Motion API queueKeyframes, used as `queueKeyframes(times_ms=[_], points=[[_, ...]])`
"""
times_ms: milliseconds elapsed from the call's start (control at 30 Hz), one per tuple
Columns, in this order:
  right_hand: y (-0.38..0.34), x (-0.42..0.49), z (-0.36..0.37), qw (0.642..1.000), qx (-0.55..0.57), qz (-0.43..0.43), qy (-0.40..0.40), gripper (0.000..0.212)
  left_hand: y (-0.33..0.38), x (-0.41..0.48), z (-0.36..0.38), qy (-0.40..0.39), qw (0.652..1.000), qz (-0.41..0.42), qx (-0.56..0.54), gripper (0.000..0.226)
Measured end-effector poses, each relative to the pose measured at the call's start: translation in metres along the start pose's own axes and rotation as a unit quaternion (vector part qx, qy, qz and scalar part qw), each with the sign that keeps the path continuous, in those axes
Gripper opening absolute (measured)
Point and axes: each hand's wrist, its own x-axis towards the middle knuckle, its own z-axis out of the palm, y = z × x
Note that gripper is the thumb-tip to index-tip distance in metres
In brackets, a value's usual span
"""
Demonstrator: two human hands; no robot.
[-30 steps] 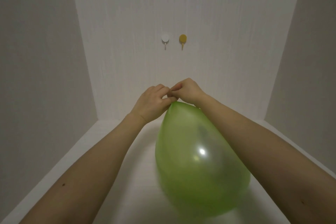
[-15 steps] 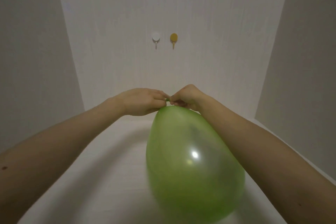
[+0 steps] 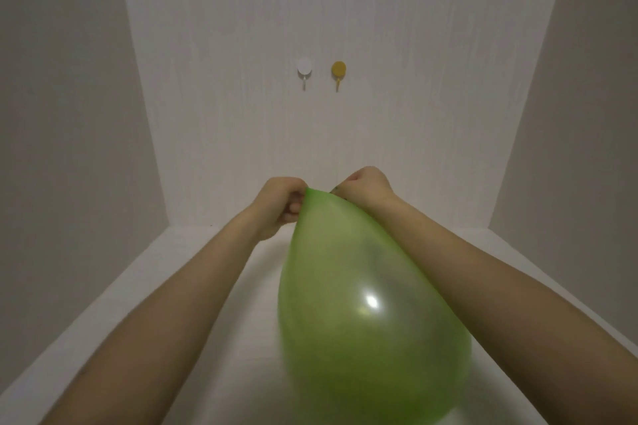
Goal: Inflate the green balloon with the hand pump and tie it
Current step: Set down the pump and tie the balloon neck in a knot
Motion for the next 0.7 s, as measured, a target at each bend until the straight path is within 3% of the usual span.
queueKeyframes(times_ms=[100,233,367,567,700], points=[[0.001,-0.002,0.001,0.996,-0.005,-0.08,0.03,0.014,-0.005,0.002,0.012,0.025,0.991,-0.098,-0.094,0.036],[0.0,-0.009,0.001,0.979,0.016,-0.186,0.079,0.015,0.005,0.002,0.016,0.018,0.976,-0.171,-0.131,0.037],[-0.004,-0.018,-0.009,0.964,-0.007,-0.267,-0.004,0.014,0.011,0.001,0.018,-0.012,0.971,-0.199,-0.132,0.042],[-0.02,-0.024,-0.017,0.962,-0.086,-0.237,-0.106,0.006,0.016,-0.008,0.018,-0.031,0.977,-0.194,-0.088,0.055],[-0.031,-0.026,-0.007,0.96,-0.13,-0.213,-0.127,0.003,0.014,-0.017,0.01,-0.026,0.982,-0.175,-0.062,0.057]])
